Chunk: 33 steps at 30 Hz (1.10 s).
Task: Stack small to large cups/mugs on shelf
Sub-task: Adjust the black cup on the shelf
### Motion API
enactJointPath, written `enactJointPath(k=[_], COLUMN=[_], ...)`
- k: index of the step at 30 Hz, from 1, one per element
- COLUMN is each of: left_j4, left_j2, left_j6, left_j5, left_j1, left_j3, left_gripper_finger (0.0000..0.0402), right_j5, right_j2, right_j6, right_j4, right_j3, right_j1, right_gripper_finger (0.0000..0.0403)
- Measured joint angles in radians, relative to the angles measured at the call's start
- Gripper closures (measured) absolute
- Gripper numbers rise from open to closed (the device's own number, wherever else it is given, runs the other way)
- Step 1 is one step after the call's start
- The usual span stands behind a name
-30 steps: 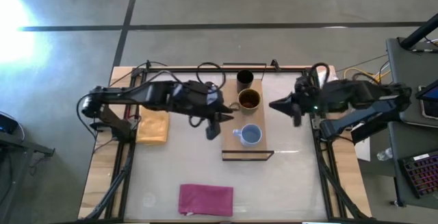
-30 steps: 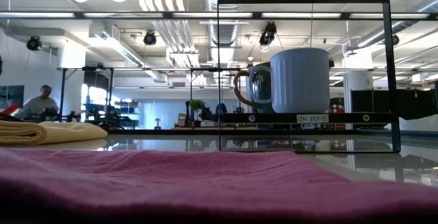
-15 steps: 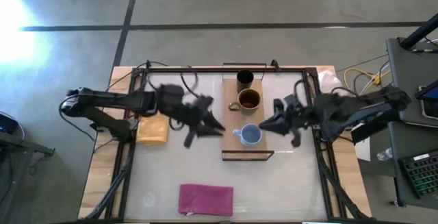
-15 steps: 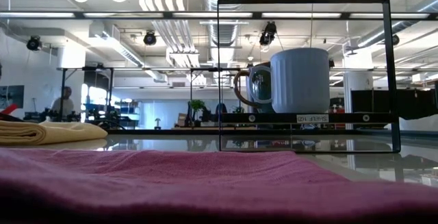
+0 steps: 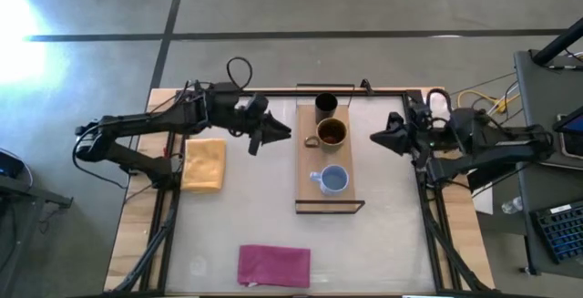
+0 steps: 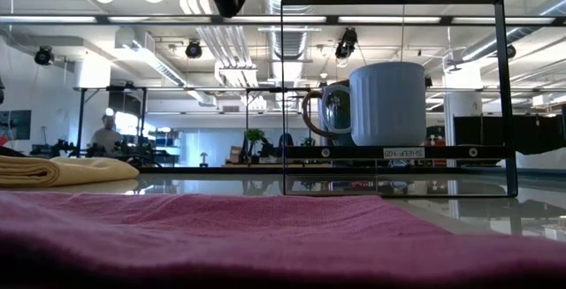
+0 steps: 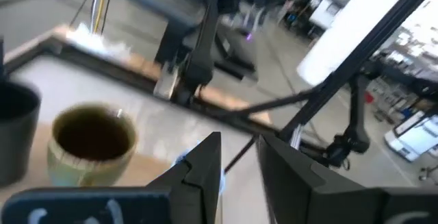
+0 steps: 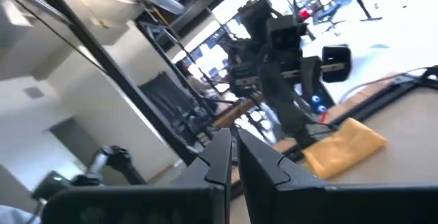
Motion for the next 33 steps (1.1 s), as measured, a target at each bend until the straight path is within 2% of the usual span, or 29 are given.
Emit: enactJointPath(k=[6, 12, 15, 18, 21, 25, 27, 30, 33], left_j4=[0.235, 0.375, 0.374, 0.219, 0.085, 0.044, 0.042, 0.048, 0.046], left_j2=[0.000, 0.008, 0.024, 0.059, 0.123, 0.209, 0.246, 0.310, 0.376], left_j6=[-0.004, -0.013, -0.058, -0.084, -0.086, -0.102, -0.102, -0.071, -0.053], left_j5=[0.000, -0.019, -0.043, -0.147, -0.234, -0.230, -0.209, -0.168, -0.098], left_j1=[-0.001, -0.003, -0.002, 0.001, 0.006, 0.058, 0.104, 0.172, 0.232], left_j3=[-0.005, -0.007, -0.007, -0.005, -0.004, 0.004, 0.011, 0.037, 0.069], left_gripper_finger=[0.0315, 0.0315, 0.0315, 0.0315, 0.0315, 0.0315, 0.0315, 0.0322, 0.0343], right_j5=[-0.006, 0.037, 0.050, 0.050, 0.125, 0.351, 0.444, 0.462, 0.418], right_j2=[0.027, 0.071, 0.111, 0.153, 0.175, 0.205, 0.225, 0.247, 0.268], right_j6=[0.054, 0.073, 0.067, 0.033, 0.038, 0.079, 0.154, 0.206, 0.209], right_j4=[0.000, 0.003, -0.003, -0.065, -0.260, -0.706, -0.905, -1.068, -1.073], right_j3=[0.043, 0.093, 0.115, 0.137, 0.205, 0.344, 0.405, 0.460, 0.467], right_j1=[0.000, -0.002, -0.002, -0.007, -0.044, -0.142, -0.196, -0.277, -0.333], right_gripper_finger=[0.0385, 0.0385, 0.0385, 0.0385, 0.0385, 0.0385, 0.0385, 0.0385, 0.0385])
